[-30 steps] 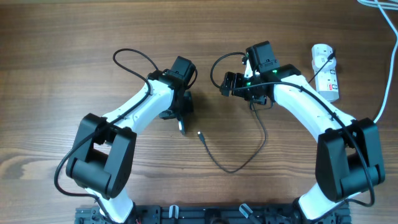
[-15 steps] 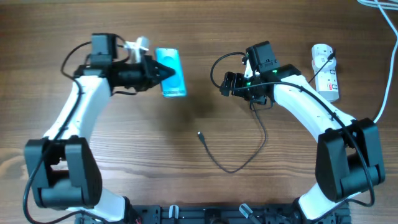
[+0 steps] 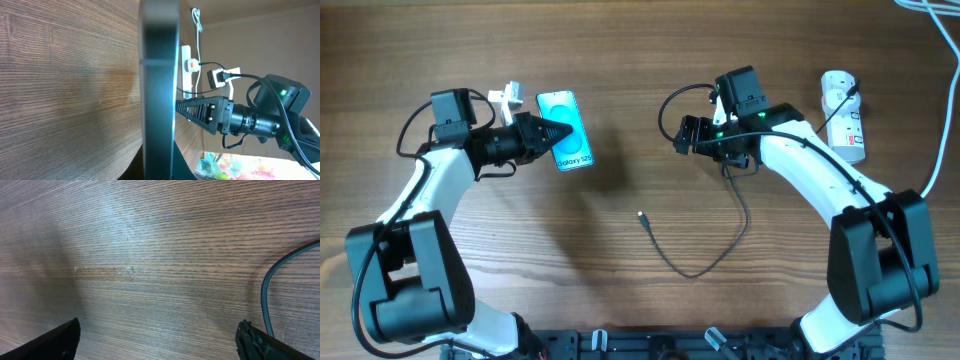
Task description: Plug charger to phone and switch on socket
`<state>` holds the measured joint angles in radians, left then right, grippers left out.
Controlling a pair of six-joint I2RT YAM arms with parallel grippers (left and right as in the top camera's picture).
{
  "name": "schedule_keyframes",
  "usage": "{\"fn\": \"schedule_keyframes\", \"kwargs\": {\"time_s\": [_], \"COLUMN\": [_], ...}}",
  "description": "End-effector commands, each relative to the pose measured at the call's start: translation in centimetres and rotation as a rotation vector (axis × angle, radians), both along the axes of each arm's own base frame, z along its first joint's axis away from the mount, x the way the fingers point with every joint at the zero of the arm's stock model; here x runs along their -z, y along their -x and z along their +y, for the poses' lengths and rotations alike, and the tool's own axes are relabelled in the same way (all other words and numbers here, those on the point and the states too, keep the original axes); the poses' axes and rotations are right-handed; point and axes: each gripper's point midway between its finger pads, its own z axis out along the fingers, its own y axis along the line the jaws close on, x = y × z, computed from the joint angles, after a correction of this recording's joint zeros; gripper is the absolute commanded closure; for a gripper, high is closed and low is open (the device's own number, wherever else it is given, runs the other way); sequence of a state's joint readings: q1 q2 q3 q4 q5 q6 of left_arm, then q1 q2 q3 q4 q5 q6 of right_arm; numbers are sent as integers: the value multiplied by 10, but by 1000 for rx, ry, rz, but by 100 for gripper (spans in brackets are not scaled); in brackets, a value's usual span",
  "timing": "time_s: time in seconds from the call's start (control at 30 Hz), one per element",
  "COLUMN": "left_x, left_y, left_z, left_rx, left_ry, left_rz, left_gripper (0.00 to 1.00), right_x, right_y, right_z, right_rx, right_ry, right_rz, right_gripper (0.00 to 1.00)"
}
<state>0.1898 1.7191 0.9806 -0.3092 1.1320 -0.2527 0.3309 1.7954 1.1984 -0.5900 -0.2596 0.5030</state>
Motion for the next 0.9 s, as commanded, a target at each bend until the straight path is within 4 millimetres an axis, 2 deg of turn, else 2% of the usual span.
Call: {"fn": "schedule_keyframes", "kwargs": {"time_s": [0.0,0.37,0.47,0.6,0.63,0.67,0.7,0.87], "left_x": [-11,-4,-5,-5,-5,-4,-3,1], "left_y": [1,-2,-2,-1,-1,-2,-2,-5], "left_z": [-3,1,0,-3,-4,-3,-3,1], "left_rx": [12,-12,-9,0,1,-1,-5,-24], "left_ry": [17,-21,-22,-23,-23,-26,-32,-63], "left_rz": [-28,-18,-19,-23,-23,-22,-22,-16], "left_gripper": [96,96,96,96,96,96,96,96], "right_x": [-4,-5,-13,-20,-19,-19,-17,9], "right_y": [-3,-5,-20,-3,5,11,19,68], "right_z": [-2,-1,7,31,37,45,53,77], "right_rx": [3,13,119,55,34,-35,-88,-194], "right_ry": [13,6,-70,-206,-216,-201,-187,-48], "right_rz": [-20,-27,-45,36,59,43,43,95], "right_gripper": [0,0,0,2,31,78,96,96]}}
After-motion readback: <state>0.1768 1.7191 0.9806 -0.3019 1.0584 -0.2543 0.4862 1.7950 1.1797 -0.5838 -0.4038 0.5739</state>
